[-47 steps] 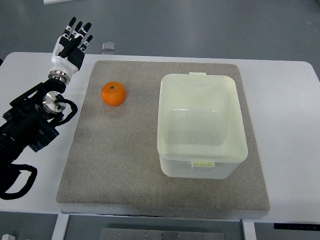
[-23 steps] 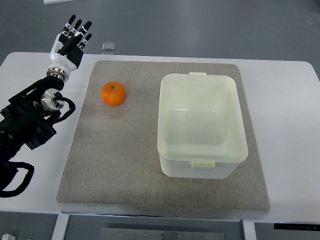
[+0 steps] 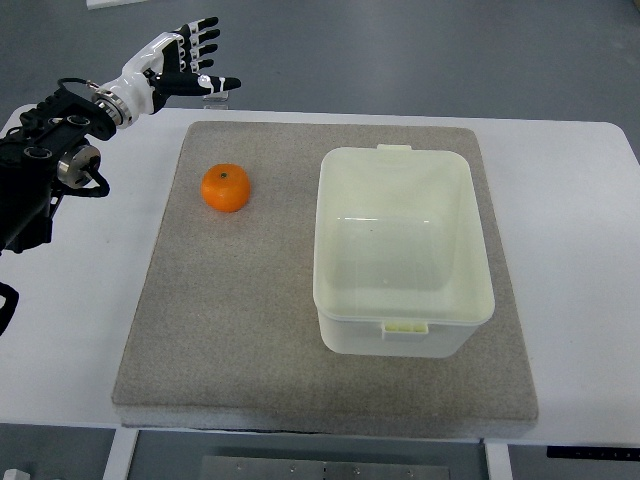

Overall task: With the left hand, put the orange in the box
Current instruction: 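Swing the left hand over the orange with fingers pointing down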

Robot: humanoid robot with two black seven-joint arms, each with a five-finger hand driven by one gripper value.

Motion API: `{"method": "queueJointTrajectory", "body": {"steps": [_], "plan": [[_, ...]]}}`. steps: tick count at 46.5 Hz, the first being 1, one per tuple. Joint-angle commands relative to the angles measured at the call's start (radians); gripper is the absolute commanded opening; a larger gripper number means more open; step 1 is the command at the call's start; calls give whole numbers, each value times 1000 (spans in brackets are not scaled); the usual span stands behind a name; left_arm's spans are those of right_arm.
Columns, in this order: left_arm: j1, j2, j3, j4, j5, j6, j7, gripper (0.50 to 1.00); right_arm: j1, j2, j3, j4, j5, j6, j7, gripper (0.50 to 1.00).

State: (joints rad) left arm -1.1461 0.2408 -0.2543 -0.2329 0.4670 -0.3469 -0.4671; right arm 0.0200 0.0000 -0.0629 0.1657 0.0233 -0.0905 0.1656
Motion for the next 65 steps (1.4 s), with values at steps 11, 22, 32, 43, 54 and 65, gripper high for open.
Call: {"method": "queueJointTrajectory", "body": {"steps": [11, 22, 32, 43, 54, 65], "plan": [[-90, 17, 187, -6, 327, 54, -144, 984, 0, 0, 0, 0, 0, 0, 0, 932], [-159, 40, 411, -19, 424, 104, -144, 990, 0, 0, 0, 0, 0, 0, 0, 932], [-187, 25, 449, -6, 443, 157, -144, 992, 0, 0, 0, 0, 0, 0, 0, 932], [-187, 2, 516, -17, 463, 157, -144, 992, 0, 0, 0, 0, 0, 0, 0, 932], [-245, 0, 782, -95, 475, 146, -144, 994, 0, 0, 0, 0, 0, 0, 0, 932], [-389, 72, 880, -215, 476, 83, -144, 996, 1, 0, 0, 0, 1, 0, 0, 932]]}}
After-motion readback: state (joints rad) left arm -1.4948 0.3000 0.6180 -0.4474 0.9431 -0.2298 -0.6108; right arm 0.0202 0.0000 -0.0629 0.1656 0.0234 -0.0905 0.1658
